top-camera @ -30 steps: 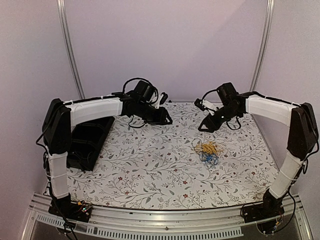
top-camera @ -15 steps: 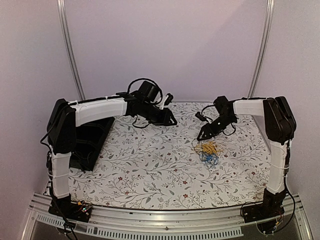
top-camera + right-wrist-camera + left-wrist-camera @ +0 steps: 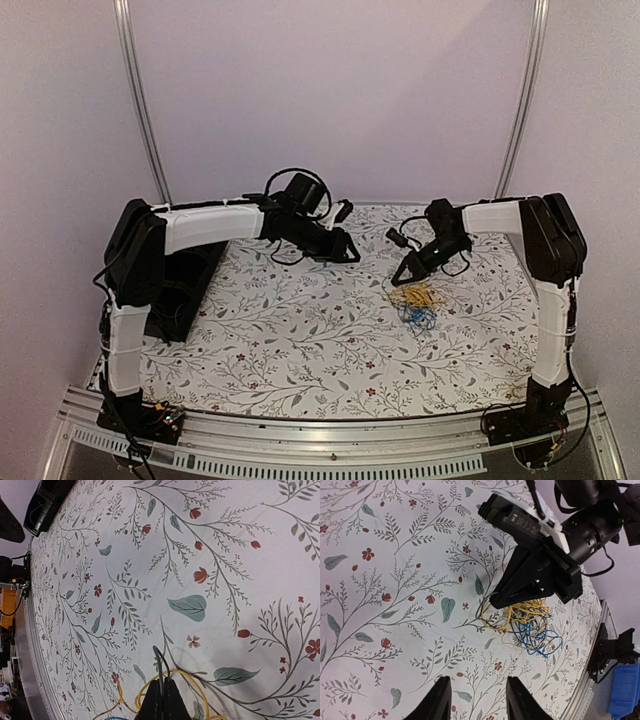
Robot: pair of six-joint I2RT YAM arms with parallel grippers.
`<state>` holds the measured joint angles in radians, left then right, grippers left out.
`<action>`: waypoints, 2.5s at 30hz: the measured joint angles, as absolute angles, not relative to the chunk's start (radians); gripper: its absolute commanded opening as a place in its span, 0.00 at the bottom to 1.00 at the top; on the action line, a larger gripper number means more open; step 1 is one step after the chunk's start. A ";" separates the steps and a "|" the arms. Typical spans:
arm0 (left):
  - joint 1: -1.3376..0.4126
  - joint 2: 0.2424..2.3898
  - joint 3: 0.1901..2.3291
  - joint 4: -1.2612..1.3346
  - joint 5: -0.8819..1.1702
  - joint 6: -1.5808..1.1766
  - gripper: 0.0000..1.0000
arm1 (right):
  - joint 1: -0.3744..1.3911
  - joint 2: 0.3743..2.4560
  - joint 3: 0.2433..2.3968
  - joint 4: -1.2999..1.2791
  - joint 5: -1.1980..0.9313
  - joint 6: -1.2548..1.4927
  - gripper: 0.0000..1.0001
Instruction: Untangle the cables
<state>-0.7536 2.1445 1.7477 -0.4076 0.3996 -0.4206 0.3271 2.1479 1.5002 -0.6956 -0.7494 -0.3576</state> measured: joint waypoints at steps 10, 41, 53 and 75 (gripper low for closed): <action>-0.807 2.177 1.639 -0.199 0.520 -0.353 0.56 | 0.369 1.887 1.420 -0.691 -0.825 -0.422 0.00; -0.855 2.127 1.472 0.146 0.428 -0.380 0.00 | 0.501 1.724 1.103 -0.410 -0.735 -0.440 0.71; -0.855 2.058 1.360 0.167 0.386 -0.413 0.00 | 0.555 1.833 1.032 -0.119 -0.548 -0.294 0.39; -0.852 1.529 1.554 -0.099 0.048 -0.196 0.00 | 0.513 1.925 1.031 -0.044 -0.295 -0.031 0.17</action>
